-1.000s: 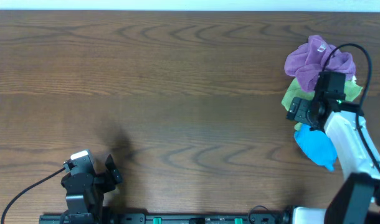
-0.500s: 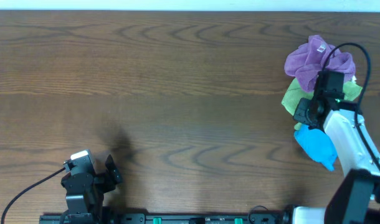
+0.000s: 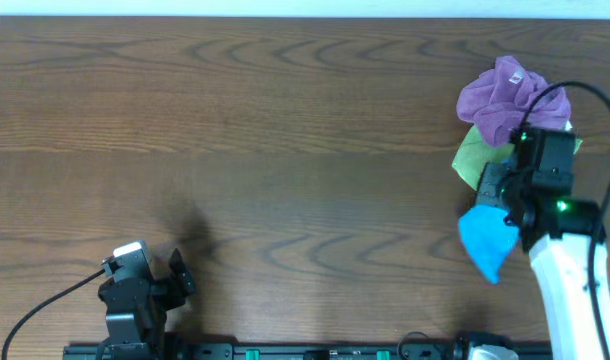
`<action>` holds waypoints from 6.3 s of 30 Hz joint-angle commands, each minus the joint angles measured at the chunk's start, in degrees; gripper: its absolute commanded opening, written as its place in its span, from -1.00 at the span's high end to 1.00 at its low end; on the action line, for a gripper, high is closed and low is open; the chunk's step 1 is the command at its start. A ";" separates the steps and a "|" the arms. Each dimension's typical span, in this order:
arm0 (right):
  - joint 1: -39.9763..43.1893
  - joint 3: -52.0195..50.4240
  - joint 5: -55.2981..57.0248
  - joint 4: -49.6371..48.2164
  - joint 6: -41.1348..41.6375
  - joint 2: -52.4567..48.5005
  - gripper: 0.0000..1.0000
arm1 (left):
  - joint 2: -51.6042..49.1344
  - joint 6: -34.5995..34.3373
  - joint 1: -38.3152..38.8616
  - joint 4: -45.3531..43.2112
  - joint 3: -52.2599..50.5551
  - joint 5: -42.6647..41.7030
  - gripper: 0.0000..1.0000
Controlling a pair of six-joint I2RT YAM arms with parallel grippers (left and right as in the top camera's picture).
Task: Fold the cloth
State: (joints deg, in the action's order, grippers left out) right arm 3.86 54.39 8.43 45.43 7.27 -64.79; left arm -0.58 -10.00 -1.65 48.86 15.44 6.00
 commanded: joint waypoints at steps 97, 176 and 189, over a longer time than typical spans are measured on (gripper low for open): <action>-49.33 22.27 -19.37 2.69 -16.76 -47.23 -0.54 | 0.33 1.20 0.28 2.51 -1.90 -0.04 -0.90; -49.72 37.83 -6.97 -8.50 -4.24 -41.55 -0.82 | -6.23 -11.23 0.28 -5.25 3.82 -18.97 -0.90; -34.12 37.79 -26.14 4.59 -4.76 -35.91 -0.95 | -44.22 -15.21 0.28 -10.36 22.38 -33.07 -0.90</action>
State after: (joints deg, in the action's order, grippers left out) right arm -33.12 91.46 -10.17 49.04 2.35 -101.34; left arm -40.18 -23.86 -1.63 39.38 35.42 -21.54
